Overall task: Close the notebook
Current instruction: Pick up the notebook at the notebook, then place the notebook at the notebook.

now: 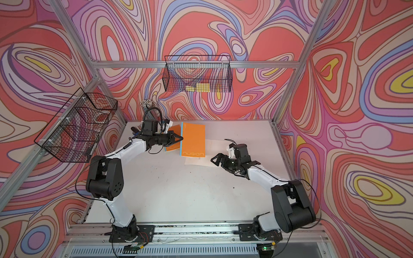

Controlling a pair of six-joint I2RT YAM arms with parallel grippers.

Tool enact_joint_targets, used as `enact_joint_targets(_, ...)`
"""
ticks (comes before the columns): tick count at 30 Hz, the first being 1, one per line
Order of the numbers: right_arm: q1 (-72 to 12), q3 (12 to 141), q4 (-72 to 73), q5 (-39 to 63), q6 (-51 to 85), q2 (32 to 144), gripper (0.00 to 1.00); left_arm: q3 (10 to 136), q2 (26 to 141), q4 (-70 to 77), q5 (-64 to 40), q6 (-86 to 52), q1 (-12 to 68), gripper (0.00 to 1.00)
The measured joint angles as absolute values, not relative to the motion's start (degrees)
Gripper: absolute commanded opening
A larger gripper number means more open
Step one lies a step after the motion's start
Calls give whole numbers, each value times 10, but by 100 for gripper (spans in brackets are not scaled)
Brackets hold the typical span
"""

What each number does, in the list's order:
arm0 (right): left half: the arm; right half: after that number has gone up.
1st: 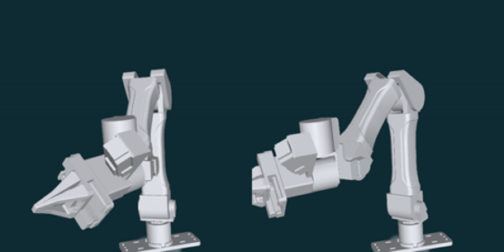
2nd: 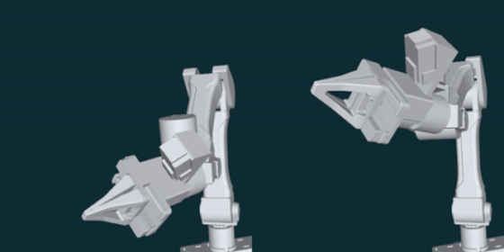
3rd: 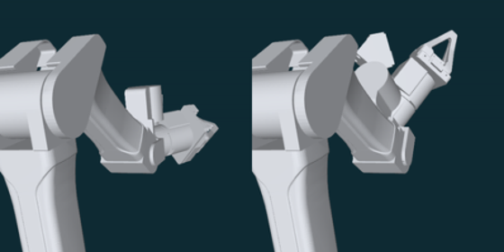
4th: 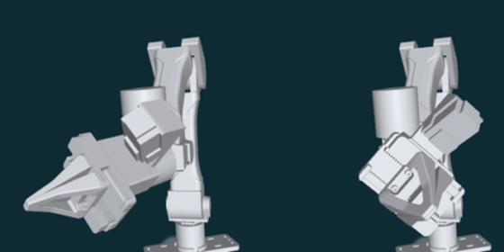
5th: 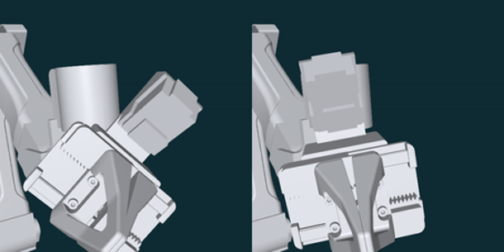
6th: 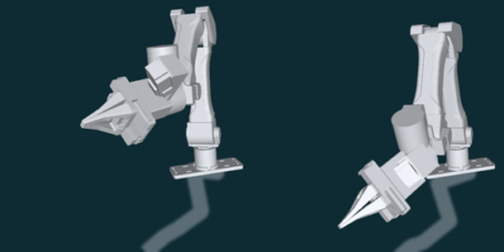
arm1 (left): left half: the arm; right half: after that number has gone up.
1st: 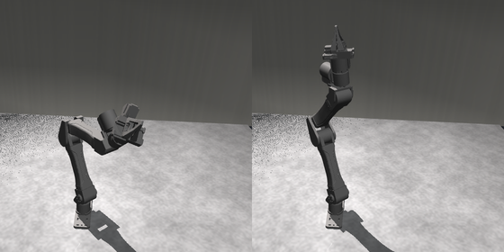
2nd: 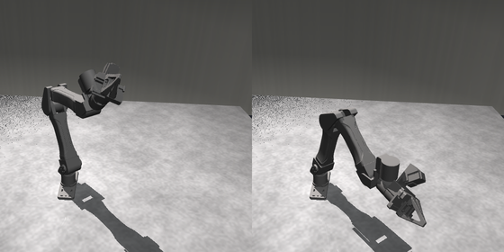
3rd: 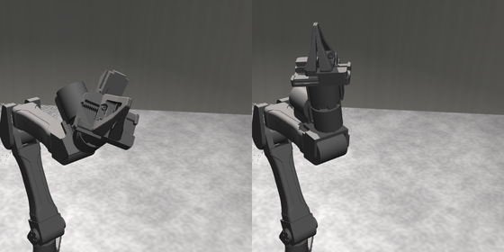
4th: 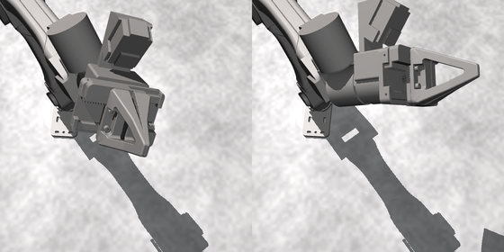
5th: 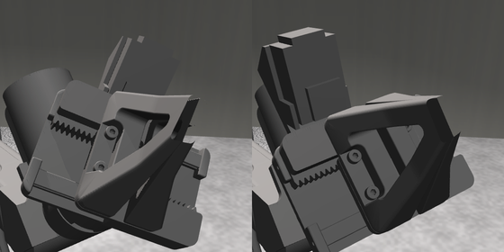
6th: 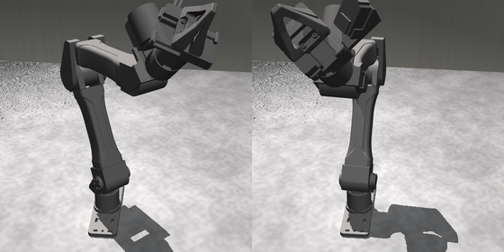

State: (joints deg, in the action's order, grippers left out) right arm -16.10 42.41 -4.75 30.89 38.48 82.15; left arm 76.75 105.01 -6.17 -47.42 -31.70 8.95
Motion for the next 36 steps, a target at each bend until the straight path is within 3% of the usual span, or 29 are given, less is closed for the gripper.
enact_joint_targets(15,-161,424,-49,309,384,816,98,896,1147,-20,-481,-376,12,0)
enact_joint_targets(28,-161,423,-61,308,384,801,98,900,1203,-5,-482,-414,-19,0)
enact_joint_targets(36,-161,423,-63,308,384,801,98,900,1205,-53,-448,-370,-20,0)
